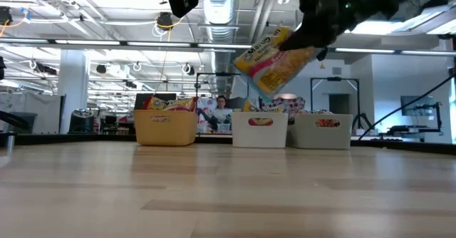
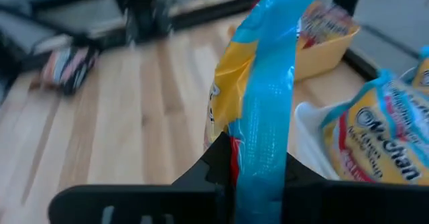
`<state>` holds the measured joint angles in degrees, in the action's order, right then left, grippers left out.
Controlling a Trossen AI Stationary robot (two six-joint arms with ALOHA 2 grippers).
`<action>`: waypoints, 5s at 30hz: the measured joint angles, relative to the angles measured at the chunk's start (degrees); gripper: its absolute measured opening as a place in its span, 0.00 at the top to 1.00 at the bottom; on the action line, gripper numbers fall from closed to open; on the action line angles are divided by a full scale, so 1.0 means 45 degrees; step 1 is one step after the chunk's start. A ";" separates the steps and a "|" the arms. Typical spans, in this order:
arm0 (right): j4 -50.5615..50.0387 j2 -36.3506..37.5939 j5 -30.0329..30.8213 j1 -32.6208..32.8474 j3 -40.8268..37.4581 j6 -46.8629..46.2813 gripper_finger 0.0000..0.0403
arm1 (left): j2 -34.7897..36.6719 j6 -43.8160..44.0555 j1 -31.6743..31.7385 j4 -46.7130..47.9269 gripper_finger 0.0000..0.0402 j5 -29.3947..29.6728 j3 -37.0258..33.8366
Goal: Sort Maruchan noodles
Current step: Put the blue noodle pack into the white bin
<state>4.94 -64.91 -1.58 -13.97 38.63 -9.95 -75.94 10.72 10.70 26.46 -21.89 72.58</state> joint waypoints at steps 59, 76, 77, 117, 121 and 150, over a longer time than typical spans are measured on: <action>0.8220 -0.5817 0.1033 -0.2766 -0.1024 -0.1595 0.52 | 0.0000 -0.0621 -0.0005 0.0048 0.72 0.0034 0.0000; 0.4074 -0.1544 0.1019 -0.2611 -0.1002 -0.1524 0.54 | -0.0005 -0.0621 -0.0005 0.0048 0.72 0.0049 0.0000; 0.3898 -0.1389 0.1014 -0.2461 -0.0888 -0.1385 0.54 | -0.0005 -0.0621 -0.0005 0.0048 0.72 0.0053 0.0000; -0.5922 -0.6900 0.1014 -0.2601 0.5378 -0.1177 0.55 | -0.0010 -0.0665 -0.0005 0.0040 0.72 0.0058 0.0000; -0.6136 -0.6919 0.0999 -0.2596 0.5378 -0.2047 0.55 | -0.0010 -0.0665 -0.0005 0.0039 0.72 0.0058 0.0000; -0.5323 -0.6267 0.0718 -0.2698 0.5358 -0.1865 0.55 | -0.0010 -0.0597 -0.0005 0.0000 0.72 0.0058 0.0000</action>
<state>-19.02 -93.11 1.65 -26.11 62.74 -18.34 -75.99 8.03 10.68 26.46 -21.63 72.58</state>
